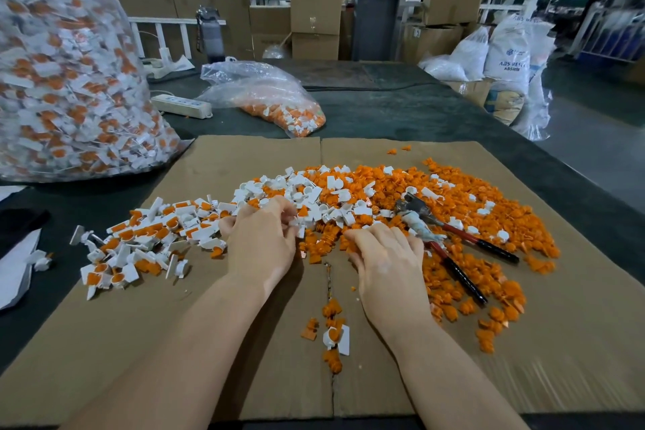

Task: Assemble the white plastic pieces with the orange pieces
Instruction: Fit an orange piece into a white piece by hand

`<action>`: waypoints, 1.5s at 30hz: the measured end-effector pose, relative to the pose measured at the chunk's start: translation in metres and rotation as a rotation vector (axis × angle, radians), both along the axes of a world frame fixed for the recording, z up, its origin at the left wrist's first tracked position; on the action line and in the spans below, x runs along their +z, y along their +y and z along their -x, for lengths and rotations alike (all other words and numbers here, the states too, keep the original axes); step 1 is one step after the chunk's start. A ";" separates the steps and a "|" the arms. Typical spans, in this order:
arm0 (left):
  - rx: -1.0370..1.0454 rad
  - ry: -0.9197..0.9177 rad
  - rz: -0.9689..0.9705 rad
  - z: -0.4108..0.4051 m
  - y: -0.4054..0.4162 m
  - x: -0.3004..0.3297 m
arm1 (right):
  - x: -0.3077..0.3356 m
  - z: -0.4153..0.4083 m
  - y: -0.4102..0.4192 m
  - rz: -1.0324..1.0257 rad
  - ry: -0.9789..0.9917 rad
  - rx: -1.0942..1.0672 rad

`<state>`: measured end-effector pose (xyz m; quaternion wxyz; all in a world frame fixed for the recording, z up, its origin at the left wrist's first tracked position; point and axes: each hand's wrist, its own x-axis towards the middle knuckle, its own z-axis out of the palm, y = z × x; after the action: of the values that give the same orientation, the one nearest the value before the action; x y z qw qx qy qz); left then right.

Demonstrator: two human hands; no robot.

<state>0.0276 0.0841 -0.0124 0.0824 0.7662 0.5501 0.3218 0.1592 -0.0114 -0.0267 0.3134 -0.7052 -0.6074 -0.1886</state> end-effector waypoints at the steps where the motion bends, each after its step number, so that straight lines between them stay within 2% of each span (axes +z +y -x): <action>1: -0.034 -0.046 -0.014 -0.001 -0.002 0.001 | 0.000 0.000 0.000 -0.012 0.007 0.012; 4: -0.195 -0.231 0.063 -0.007 -0.012 0.007 | 0.001 0.001 0.000 -0.017 -0.003 0.052; 8: -0.325 -0.333 0.259 -0.017 -0.027 0.005 | 0.001 0.001 -0.002 0.012 0.017 0.083; 11: -0.363 -0.448 0.356 -0.017 -0.033 0.003 | 0.001 0.000 -0.002 0.047 0.069 0.115; 15: -0.306 -0.528 0.384 -0.017 -0.037 -0.001 | 0.003 -0.001 -0.002 0.042 0.138 0.190; 19: -0.263 -0.665 0.435 -0.018 -0.041 -0.001 | 0.005 -0.004 -0.003 0.008 0.374 0.198; 22: -0.248 -0.659 0.406 -0.018 -0.042 -0.001 | 0.007 -0.005 -0.004 -0.021 0.552 0.223; 25: -0.253 -0.693 0.425 -0.017 -0.043 -0.001 | 0.007 -0.006 -0.004 -0.008 0.652 0.240; 29: -0.324 -0.854 0.540 -0.013 -0.046 -0.001 | 0.007 -0.006 -0.003 -0.002 0.756 0.239; 37: -0.397 -0.839 0.515 -0.012 -0.047 -0.002 | 0.004 -0.007 0.001 0.083 0.672 0.196; 45: -0.381 -0.855 0.501 -0.012 -0.046 -0.002 | 0.005 -0.007 0.001 0.060 0.786 0.279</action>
<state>0.0393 0.0376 -0.0143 0.5366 0.6099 0.3785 0.4437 0.1662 -0.0108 -0.0220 0.5232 -0.6432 -0.5366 0.1568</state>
